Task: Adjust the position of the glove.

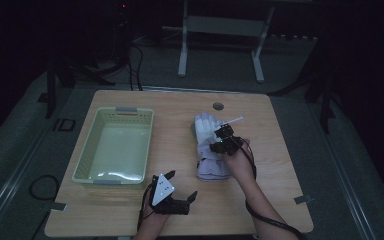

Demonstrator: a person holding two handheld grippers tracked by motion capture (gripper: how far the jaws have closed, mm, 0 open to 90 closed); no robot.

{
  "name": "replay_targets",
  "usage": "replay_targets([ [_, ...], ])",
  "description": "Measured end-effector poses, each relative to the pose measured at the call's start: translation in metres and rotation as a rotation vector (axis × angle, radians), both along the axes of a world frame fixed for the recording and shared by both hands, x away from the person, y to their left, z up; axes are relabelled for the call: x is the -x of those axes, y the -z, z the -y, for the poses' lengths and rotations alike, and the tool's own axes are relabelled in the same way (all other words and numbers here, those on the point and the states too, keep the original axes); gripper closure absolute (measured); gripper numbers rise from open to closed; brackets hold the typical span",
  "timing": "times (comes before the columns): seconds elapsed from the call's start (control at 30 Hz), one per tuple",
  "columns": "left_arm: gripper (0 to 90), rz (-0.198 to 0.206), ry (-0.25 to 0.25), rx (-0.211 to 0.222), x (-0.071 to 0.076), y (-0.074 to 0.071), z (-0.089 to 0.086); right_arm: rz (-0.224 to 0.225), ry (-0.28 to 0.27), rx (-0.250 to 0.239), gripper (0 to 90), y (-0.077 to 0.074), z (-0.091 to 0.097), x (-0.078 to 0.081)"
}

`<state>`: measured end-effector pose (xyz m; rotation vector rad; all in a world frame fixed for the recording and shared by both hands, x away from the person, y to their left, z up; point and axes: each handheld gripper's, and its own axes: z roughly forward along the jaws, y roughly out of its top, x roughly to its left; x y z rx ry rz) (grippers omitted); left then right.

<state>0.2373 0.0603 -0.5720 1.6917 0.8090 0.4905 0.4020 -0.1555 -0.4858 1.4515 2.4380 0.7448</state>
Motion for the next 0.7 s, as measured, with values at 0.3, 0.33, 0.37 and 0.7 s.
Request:
replay_targets([
  [0.3, 0.2, -0.018, 0.002, 0.022, -0.002, 0.0, -0.002, -0.002, -0.02, 0.007, 71.8, 0.001, 0.0, -0.001],
  [0.33, 0.2, -0.021, 0.001, 0.023, -0.002, 0.0, -0.003, 0.0, -0.024, 0.006, 70.0, 0.0, 0.0, -0.001],
  [0.37, 0.2, -0.021, 0.001, 0.024, -0.002, 0.0, -0.002, 0.007, -0.031, 0.005, 67.7, -0.001, 0.001, -0.001],
  [0.7, 0.2, -0.047, 0.002, 0.033, -0.005, 0.0, -0.004, 0.096, -0.096, -0.046, 33.0, -0.019, 0.018, 0.011],
])
